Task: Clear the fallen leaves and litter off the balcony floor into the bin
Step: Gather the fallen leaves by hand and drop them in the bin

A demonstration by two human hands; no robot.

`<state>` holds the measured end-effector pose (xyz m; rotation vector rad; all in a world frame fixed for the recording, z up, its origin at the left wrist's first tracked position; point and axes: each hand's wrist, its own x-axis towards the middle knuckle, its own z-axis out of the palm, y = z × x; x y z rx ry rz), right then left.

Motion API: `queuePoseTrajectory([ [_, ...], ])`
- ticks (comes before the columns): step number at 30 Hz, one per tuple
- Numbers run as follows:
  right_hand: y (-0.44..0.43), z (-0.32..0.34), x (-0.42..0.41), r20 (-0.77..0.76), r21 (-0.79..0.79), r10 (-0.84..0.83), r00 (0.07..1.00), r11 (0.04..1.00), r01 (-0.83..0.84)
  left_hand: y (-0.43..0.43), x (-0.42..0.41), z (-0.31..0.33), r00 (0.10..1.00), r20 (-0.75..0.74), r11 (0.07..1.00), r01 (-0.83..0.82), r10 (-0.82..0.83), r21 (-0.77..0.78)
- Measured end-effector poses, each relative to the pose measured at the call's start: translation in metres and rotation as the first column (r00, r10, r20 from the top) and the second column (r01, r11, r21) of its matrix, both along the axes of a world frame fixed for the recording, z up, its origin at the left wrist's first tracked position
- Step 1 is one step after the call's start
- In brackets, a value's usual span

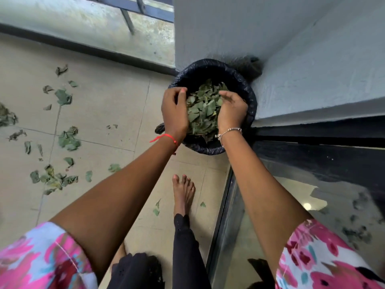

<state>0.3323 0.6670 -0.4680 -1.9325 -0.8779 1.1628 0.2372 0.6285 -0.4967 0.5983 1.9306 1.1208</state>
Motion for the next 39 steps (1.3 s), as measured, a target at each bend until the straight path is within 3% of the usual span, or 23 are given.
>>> queuePoseTrajectory([
  [3, -0.017, 0.014, -0.022, 0.215, 0.186, 0.131, 0.968, 0.967, -0.172, -0.029, -0.026, 0.042, 0.993, -0.116, 0.998, 0.019, -0.012, 0.059],
  [6, -0.037, 0.024, -0.059, 0.26, 0.319, 0.265, 0.929, 0.884, -0.341, -0.06, -0.069, 0.052, 0.975, -0.22, 0.998, 0.047, -0.035, 0.047],
  [8, -0.055, 0.024, -0.087, 0.267, 0.302, 0.425, 0.865, 0.816, -0.493, -0.082, -0.098, 0.062, 0.956, -0.293, 0.998, 0.038, -0.019, 0.058],
  [12, -0.108, 0.025, -0.16, 0.308, 0.267, 0.693, 0.652, 0.595, -0.759, -0.139, -0.166, 0.06, 0.942, -0.333, 0.999, -0.035, 0.044, 0.033],
  [20, -0.209, -0.011, -0.262, 0.247, 0.218, 0.817, 0.52, 0.476, -0.852, -0.261, -0.248, 0.029, 0.929, -0.348, 0.992, -0.13, 0.123, 0.003],
  [25, -0.274, -0.101, -0.283, 0.29, -0.003, 0.892, 0.348, 0.364, -0.931, -0.339, -0.276, -0.046, 0.934, -0.324, 0.982, -0.18, 0.151, -0.059],
  [27, -0.292, -0.149, -0.28, 0.45, -0.148, 0.832, 0.325, 0.428, -0.891, -0.365, -0.279, -0.093, 0.949, -0.302, 0.979, -0.144, 0.094, -0.147],
  [29, -0.303, -0.194, -0.278, 0.553, -0.272, 0.754, 0.355, 0.566, -0.778, -0.387, -0.28, -0.14, 0.959, -0.283, 0.959, -0.078, -0.003, -0.274],
  [31, -0.314, -0.236, -0.282, 0.578, -0.314, 0.697, 0.424, 0.669, -0.673, -0.402, -0.287, -0.181, 0.958, -0.278, 0.917, -0.042, -0.077, -0.396],
  [33, -0.326, -0.266, -0.288, 0.613, -0.27, 0.648, 0.453, 0.71, -0.65, -0.412, -0.295, -0.209, 0.936, -0.334, 0.899, -0.052, -0.108, -0.435],
  [35, -0.335, -0.287, -0.302, 0.688, -0.171, 0.582, 0.433, 0.71, -0.683, -0.415, -0.305, -0.232, 0.895, -0.437, 0.913, -0.102, -0.089, -0.396],
  [39, -0.34, -0.304, -0.328, 0.777, -0.089, 0.553, 0.302, 0.571, -0.816, -0.399, -0.317, -0.258, 0.807, -0.591, 0.899, -0.256, -0.003, -0.354],
])
